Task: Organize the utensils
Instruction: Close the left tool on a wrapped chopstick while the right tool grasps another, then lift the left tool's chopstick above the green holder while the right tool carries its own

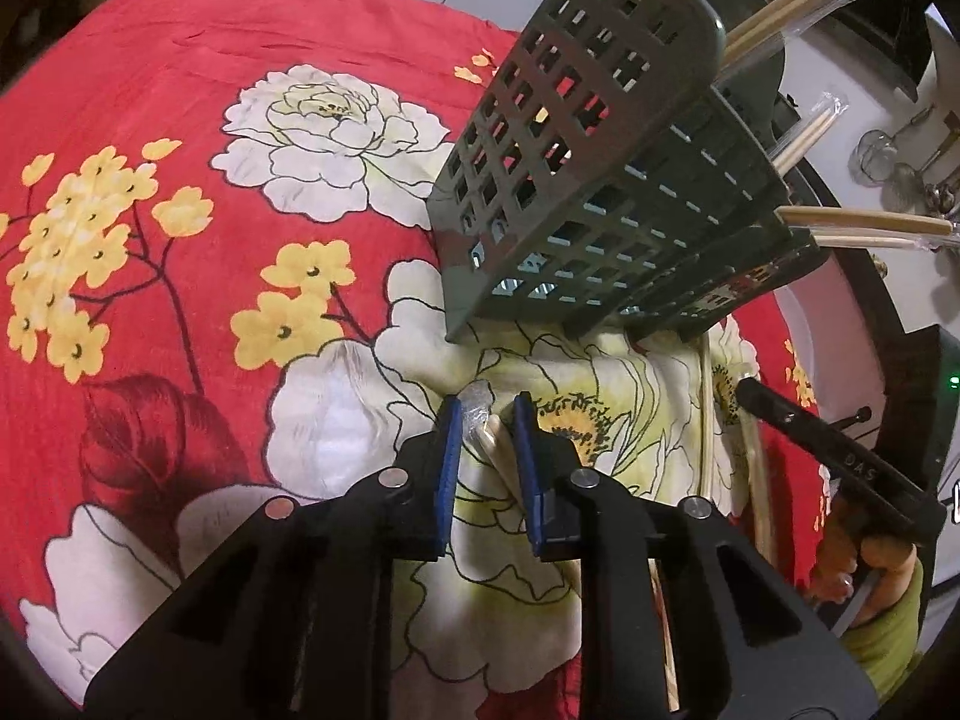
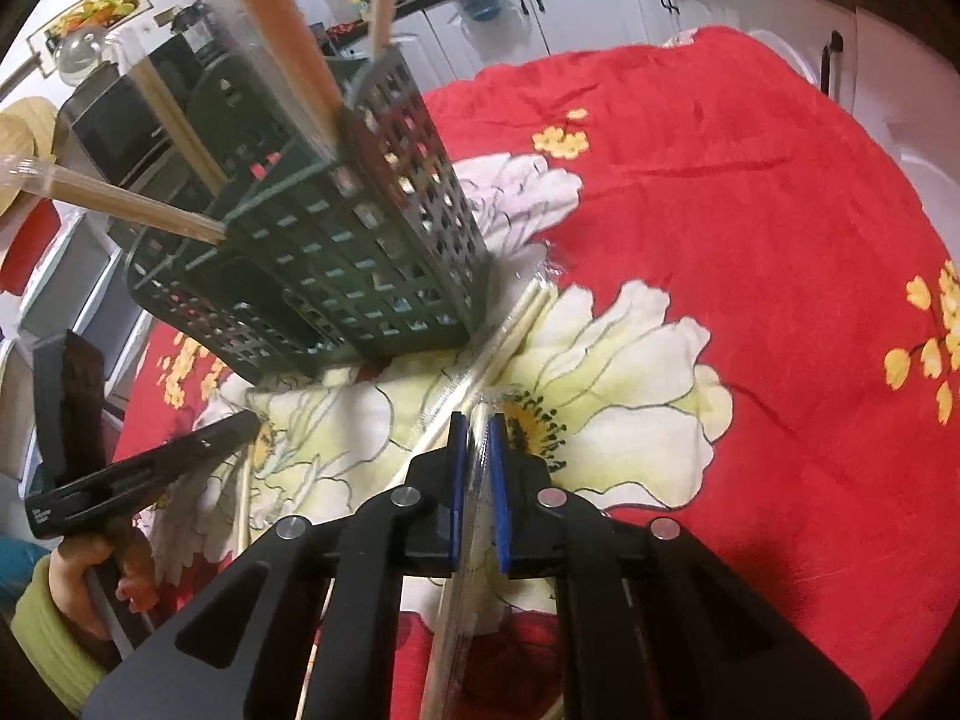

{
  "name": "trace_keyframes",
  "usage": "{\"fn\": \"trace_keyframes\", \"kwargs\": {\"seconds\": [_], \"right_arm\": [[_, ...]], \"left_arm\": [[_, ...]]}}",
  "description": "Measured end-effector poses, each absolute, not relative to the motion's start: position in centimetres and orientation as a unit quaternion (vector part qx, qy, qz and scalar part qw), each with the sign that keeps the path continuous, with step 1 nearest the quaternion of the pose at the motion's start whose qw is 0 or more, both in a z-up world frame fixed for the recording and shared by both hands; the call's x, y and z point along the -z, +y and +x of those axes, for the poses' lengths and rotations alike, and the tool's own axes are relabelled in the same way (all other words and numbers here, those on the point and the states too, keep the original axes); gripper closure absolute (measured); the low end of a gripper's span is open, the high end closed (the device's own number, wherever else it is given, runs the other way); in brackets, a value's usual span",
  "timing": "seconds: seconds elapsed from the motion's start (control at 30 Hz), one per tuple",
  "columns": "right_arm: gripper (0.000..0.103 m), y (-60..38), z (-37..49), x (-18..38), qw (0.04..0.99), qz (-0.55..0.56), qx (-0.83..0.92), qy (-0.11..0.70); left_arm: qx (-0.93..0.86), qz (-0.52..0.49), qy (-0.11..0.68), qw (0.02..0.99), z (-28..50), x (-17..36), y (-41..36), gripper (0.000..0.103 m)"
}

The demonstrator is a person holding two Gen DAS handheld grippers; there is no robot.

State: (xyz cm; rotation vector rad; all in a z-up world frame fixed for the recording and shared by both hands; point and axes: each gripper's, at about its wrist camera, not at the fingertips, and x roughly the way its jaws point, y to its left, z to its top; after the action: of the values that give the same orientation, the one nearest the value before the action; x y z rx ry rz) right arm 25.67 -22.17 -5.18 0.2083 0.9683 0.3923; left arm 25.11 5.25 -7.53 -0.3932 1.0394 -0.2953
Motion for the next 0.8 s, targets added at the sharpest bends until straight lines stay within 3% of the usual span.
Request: {"fn": "trace_keyframes", "kwargs": {"seconds": [0.13, 0.33, 0.8], "right_arm": [[0.096, -21.7, 24.5, 3.5, 0.871, 0.09, -0.2, 0.44], [0.097, -21.3, 22.7, 0.8, 0.88, 0.081, -0.232, 0.407], [0.097, -20.5, 19.6, -4.1, 0.899, 0.068, -0.268, 0.339]], "left_arm": [[0.146, -0.19, 0.496, 0.834, 25.7, 7.5, 5.7, 0.097], [0.158, -0.204, 0.474, 0.842, 25.1, 6.2, 6.5, 0.098], [0.206, -0.165, 0.368, 0.892, 20.6, -2.6, 4.7, 0.099]]}}
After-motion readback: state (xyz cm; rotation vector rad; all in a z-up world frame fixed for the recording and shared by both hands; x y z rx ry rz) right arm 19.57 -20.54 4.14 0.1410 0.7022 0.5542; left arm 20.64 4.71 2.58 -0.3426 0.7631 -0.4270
